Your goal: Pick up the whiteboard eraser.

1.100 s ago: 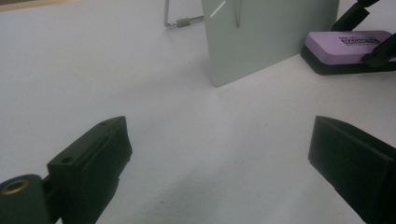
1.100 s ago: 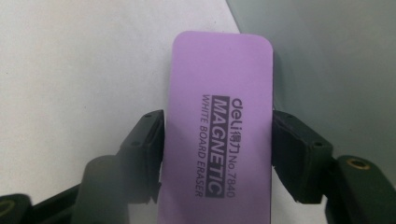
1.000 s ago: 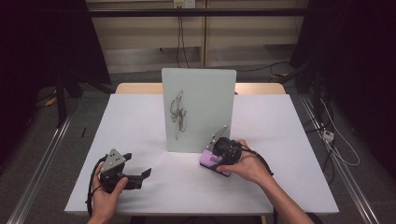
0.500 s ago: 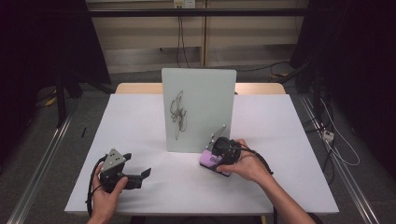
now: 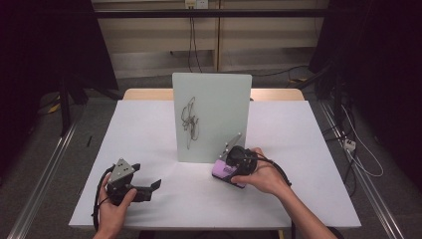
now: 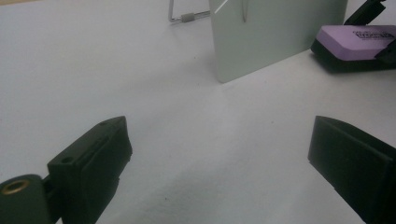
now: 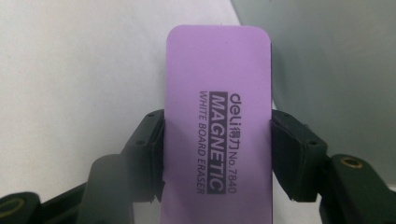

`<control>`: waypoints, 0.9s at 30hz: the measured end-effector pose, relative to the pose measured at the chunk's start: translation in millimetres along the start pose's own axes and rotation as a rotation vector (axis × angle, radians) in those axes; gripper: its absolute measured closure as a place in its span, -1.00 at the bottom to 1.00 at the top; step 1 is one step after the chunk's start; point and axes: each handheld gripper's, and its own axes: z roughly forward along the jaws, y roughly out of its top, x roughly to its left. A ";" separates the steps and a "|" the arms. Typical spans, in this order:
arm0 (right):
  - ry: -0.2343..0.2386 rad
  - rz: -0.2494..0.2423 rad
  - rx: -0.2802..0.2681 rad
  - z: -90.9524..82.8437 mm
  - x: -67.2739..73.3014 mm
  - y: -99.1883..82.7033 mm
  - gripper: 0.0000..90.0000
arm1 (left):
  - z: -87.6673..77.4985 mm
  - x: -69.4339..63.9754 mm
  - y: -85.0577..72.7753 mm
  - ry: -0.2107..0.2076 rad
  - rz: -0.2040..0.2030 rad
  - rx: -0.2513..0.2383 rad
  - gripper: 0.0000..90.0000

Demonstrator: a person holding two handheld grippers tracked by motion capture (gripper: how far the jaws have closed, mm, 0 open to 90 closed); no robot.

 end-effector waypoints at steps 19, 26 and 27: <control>-0.001 0.032 -0.137 -6.8 -2.6 -8.7 -0.08 | -4.1 1.4 -2.6 -0.004 -0.020 0.002 -0.87; -0.015 0.029 -0.227 -14.5 -0.6 -6.2 -0.08 | -4.9 2.0 -5.9 -0.003 -0.031 0.014 -0.87; -0.018 0.034 -0.241 -15.6 -0.2 -5.9 -0.08 | -4.8 2.3 -6.1 -0.003 -0.033 0.015 -0.87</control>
